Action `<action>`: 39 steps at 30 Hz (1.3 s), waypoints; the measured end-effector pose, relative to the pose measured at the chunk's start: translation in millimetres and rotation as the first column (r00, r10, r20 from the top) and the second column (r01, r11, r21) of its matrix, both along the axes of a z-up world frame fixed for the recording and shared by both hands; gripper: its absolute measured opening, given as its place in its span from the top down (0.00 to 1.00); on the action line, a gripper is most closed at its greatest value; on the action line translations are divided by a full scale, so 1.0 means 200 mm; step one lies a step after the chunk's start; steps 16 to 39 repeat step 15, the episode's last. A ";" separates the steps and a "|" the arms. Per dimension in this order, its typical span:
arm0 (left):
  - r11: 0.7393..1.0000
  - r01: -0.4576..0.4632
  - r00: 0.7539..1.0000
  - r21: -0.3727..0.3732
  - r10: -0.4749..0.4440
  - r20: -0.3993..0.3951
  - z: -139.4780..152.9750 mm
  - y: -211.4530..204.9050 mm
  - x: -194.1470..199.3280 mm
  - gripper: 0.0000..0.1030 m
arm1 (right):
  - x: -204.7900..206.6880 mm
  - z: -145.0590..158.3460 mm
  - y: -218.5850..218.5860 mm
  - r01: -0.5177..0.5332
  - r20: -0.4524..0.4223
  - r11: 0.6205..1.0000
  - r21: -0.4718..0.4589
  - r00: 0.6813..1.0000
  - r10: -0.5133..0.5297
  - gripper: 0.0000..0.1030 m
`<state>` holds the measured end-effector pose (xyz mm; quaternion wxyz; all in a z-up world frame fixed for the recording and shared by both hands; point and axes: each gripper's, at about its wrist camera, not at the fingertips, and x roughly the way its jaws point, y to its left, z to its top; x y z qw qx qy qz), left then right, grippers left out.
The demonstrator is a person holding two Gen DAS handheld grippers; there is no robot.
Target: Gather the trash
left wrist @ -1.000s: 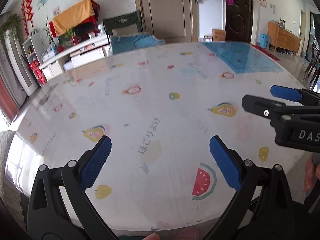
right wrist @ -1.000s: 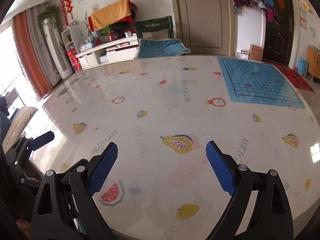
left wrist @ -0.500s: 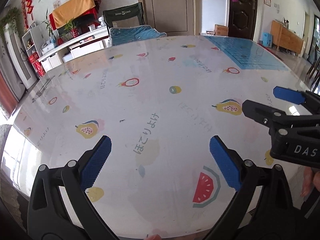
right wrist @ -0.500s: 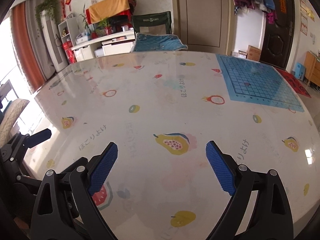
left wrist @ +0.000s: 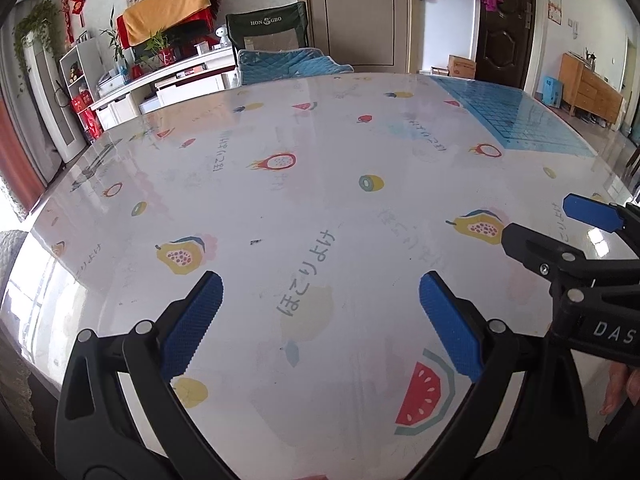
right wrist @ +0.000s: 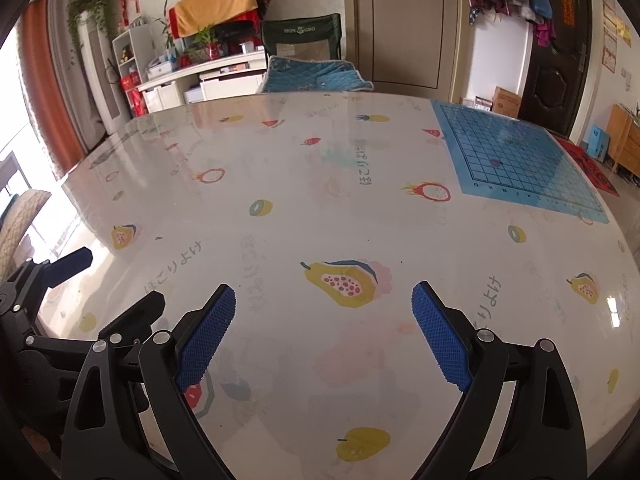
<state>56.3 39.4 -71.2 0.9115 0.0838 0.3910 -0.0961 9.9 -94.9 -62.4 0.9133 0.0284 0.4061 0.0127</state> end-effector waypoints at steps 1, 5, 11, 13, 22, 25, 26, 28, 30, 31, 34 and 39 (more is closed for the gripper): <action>1.000 -0.001 1.000 0.001 0.001 0.005 0.00 0.00 0.00 0.06 | 0.00 0.00 0.00 0.001 -0.002 1.000 0.005 1.000 -0.001 0.13; 1.000 0.009 1.000 -0.006 -0.009 0.010 0.00 -0.02 0.00 0.07 | 0.01 0.00 -0.01 0.002 -0.004 1.000 0.022 1.000 -0.002 0.13; 1.000 -0.016 0.999 -0.027 0.015 -0.047 -0.01 -0.01 0.03 0.06 | 0.01 0.01 -0.02 0.006 0.002 0.999 0.034 1.000 -0.006 0.13; 0.999 -0.034 0.998 -0.032 0.033 -0.048 -0.01 0.00 0.04 0.06 | 0.01 0.01 -0.04 0.014 0.001 0.999 0.043 1.000 -0.014 0.13; 0.999 -0.041 0.998 -0.036 0.039 -0.051 -0.01 0.01 0.05 0.06 | 0.01 0.01 -0.06 0.021 0.001 0.999 0.048 1.000 -0.021 0.13; 0.999 -0.041 0.998 -0.036 0.039 -0.051 -0.01 0.01 0.05 0.06 | 0.01 0.01 -0.06 0.021 0.001 0.999 0.048 1.000 -0.021 0.13; 0.999 -0.041 0.998 -0.036 0.039 -0.051 -0.01 0.01 0.05 0.06 | 0.01 0.01 -0.06 0.021 0.001 0.999 0.048 1.000 -0.021 0.13; 0.999 -0.041 0.998 -0.036 0.039 -0.051 -0.01 0.01 0.05 0.06 | 0.01 0.01 -0.06 0.021 0.001 0.999 0.048 1.000 -0.021 0.13; 0.999 -0.041 0.998 -0.036 0.039 -0.051 -0.01 0.01 0.05 0.06 | 0.01 0.01 -0.06 0.021 0.001 0.999 0.048 1.000 -0.021 0.13; 0.999 -0.041 0.998 -0.036 0.039 -0.051 -0.01 0.01 0.05 0.06 | 0.01 0.01 -0.06 0.021 0.001 0.999 0.048 1.000 -0.021 0.13; 0.999 -0.041 0.998 -0.036 0.039 -0.051 -0.01 0.01 0.05 0.06 | 0.01 0.01 -0.06 0.021 0.001 0.999 0.048 1.000 -0.021 0.13; 0.999 -0.041 0.998 -0.036 0.039 -0.051 -0.01 0.01 0.05 0.06 | 0.01 0.01 -0.06 0.021 0.001 0.999 0.048 1.000 -0.021 0.13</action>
